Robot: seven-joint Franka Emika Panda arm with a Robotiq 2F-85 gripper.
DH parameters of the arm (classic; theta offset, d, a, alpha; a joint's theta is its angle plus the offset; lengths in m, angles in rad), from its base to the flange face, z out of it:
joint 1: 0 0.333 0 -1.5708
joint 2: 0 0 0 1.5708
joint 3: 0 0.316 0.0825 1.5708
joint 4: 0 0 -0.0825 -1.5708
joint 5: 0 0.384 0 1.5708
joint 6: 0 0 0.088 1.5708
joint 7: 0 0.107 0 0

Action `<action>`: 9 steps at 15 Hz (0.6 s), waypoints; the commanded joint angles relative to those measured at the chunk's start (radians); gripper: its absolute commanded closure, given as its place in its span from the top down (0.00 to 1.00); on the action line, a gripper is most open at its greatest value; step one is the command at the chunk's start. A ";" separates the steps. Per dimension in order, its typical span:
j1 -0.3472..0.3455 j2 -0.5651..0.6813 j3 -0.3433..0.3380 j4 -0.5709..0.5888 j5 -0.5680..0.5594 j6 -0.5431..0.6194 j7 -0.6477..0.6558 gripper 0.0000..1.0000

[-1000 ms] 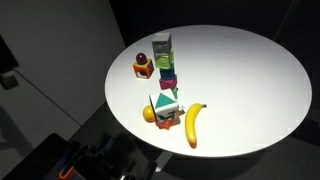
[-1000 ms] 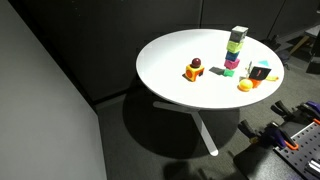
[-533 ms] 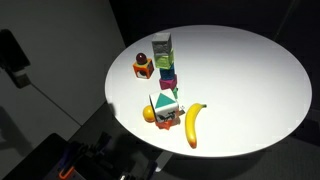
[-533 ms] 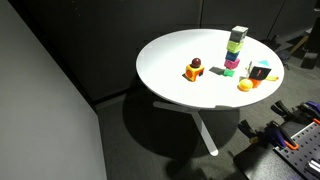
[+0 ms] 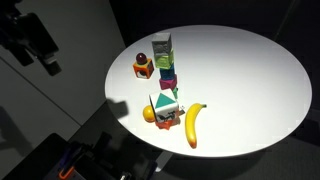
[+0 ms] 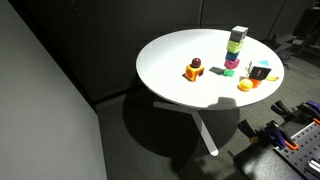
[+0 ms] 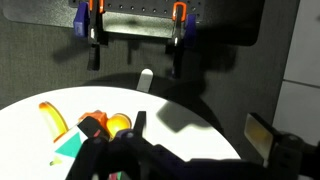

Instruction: Pick up the gray block and put it on the table

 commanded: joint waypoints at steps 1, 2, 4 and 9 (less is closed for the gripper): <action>-0.036 0.045 -0.018 0.049 -0.051 0.040 0.026 1.00; -0.049 0.060 -0.024 0.063 -0.063 0.049 0.029 1.00; -0.073 0.088 -0.033 0.089 -0.085 0.058 0.044 1.00; -0.131 0.204 -0.043 0.181 -0.145 0.060 0.118 1.00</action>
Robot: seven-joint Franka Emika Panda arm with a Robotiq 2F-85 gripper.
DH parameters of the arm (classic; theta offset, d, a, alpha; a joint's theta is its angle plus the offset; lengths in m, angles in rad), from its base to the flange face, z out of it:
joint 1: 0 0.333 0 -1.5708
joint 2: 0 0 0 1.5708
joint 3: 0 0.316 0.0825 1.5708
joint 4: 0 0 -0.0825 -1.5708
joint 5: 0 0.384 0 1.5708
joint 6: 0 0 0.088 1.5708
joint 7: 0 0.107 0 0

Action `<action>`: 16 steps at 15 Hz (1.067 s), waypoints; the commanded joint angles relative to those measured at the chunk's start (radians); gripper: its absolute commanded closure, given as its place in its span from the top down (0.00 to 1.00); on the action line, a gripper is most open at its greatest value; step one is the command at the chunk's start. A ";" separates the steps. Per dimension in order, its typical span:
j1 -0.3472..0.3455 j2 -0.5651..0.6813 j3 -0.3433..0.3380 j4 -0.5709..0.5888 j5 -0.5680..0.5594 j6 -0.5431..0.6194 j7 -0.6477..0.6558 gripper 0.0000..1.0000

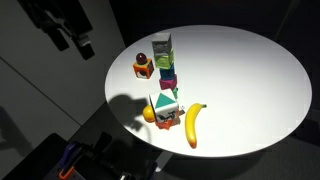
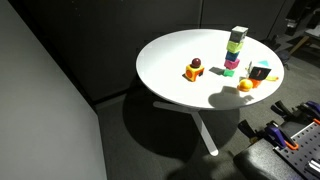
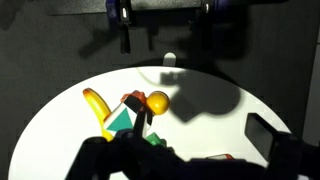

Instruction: Pick up the gray block and put it on the table

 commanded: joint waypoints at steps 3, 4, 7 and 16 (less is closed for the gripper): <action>-0.038 0.165 -0.015 0.130 -0.054 -0.002 0.089 1.00; -0.039 0.185 -0.019 0.144 -0.054 -0.001 0.093 1.00; -0.039 0.242 -0.035 0.178 -0.076 0.026 0.073 1.00; -0.034 0.308 -0.070 0.195 -0.163 0.181 0.023 1.00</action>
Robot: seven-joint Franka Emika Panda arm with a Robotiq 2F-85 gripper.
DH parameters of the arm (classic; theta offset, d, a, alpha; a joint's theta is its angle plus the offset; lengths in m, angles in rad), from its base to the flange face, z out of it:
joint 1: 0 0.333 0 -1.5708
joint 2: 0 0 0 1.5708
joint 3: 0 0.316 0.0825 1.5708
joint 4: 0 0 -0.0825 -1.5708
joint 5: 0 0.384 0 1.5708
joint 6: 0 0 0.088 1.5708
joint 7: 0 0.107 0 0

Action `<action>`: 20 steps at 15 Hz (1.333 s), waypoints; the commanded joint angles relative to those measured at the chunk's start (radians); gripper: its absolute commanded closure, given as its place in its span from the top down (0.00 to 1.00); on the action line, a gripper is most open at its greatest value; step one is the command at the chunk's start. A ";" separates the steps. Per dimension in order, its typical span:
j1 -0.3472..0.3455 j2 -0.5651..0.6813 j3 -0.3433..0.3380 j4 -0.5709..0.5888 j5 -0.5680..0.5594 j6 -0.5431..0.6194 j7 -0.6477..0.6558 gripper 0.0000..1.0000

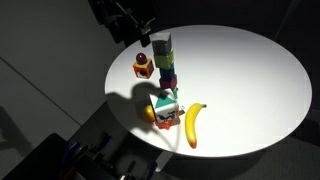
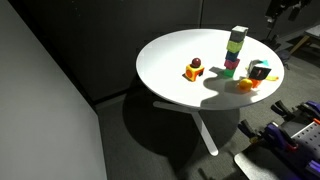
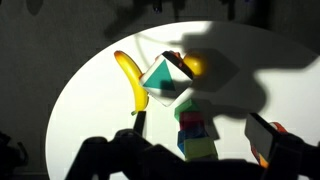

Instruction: Pick up the gray block and put it on the table

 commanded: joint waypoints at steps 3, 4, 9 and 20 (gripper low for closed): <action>0.005 0.008 -0.012 0.004 -0.002 0.008 -0.004 1.00; 0.005 0.008 -0.013 0.004 -0.002 0.008 -0.005 1.00; 0.005 0.008 -0.013 0.005 -0.002 0.008 -0.007 1.00; 0.005 0.059 -0.042 0.044 0.030 0.063 -0.034 1.00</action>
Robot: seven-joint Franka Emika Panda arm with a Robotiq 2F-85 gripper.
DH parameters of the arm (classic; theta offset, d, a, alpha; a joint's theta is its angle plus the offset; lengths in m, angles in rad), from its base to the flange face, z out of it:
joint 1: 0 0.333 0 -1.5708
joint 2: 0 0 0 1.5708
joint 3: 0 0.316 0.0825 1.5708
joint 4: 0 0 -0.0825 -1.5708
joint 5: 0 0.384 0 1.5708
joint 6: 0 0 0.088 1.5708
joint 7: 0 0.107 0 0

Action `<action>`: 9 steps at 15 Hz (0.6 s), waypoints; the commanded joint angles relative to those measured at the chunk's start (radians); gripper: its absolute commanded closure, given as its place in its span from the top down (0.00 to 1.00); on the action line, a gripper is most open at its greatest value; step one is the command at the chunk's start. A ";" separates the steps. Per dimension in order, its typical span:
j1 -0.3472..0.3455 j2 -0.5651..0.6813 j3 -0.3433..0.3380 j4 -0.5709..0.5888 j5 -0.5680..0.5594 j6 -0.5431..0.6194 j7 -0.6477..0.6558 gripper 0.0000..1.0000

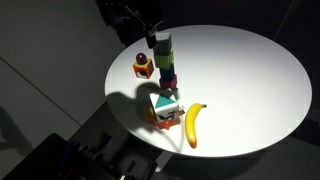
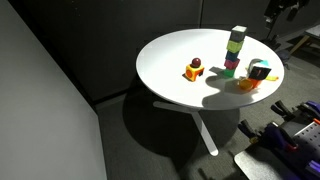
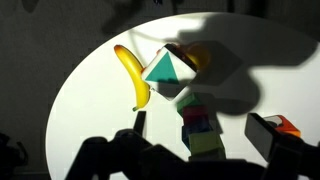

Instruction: Pick up the gray block and put it on the table

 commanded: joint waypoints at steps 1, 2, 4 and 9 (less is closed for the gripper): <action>0.007 0.039 -0.022 0.040 0.033 0.050 -0.034 1.00; 0.007 0.049 -0.024 0.046 0.039 0.066 -0.039 1.00; 0.008 0.075 -0.029 0.064 0.054 0.099 -0.050 1.00; 0.009 0.176 -0.037 0.152 0.100 0.094 -0.066 1.00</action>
